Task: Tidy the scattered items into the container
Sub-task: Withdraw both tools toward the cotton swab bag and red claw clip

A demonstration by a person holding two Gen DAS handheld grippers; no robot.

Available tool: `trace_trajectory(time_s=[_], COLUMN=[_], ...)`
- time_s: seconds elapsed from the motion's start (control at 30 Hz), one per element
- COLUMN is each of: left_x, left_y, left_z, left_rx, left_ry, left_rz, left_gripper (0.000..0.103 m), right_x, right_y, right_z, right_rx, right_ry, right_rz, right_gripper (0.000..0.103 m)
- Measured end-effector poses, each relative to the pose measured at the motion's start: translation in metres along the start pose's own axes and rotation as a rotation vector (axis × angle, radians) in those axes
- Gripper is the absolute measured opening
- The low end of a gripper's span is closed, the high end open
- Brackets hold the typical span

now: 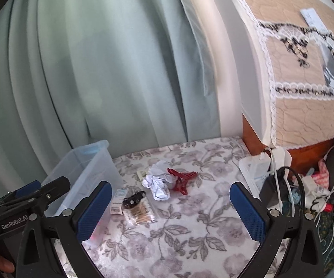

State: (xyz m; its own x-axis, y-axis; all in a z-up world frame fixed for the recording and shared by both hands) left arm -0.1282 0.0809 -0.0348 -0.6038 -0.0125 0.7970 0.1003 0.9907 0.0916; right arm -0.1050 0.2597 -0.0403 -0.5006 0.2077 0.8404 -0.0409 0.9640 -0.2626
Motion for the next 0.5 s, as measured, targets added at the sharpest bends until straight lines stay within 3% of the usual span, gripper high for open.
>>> trace_trajectory(time_s=[0.2, 0.4, 0.5], left_x=[-0.018, -0.039, -0.045], left_y=[0.016, 0.023, 0.026], left_z=[0.034, 0.073, 0.088], left_rx=[-0.024, -0.048, -0.002], left_ry=[-0.061, -0.171, -0.195], left_rz=[0.038, 0.021, 0.033], left_gripper=[0.103, 0.103, 0.103], right_x=[-0.014, -0.027, -0.034], right_y=[0.024, 0.037, 0.037], right_z=[0.023, 0.049, 0.064], right_rx=[-0.017, -0.025, -0.003], right_ry=[-0.029, -0.071, -0.108], right_rz=[0.058, 0.075, 0.058], right_gripper=[0.103, 0.103, 0.103])
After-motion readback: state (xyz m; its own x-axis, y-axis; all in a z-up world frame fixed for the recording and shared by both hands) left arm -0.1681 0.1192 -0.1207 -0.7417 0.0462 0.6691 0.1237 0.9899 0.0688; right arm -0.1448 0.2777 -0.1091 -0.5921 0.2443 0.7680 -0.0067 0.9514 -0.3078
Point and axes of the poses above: each gripper's, at about its wrist camera, not at the fingertips, and z roughly the way its jaws point, y to its right, x to its top, the point moved 8 cm from there along z, roughly the way its jaws point, and after that the axes turned 1 degree about -z, right-handed, at the moved point
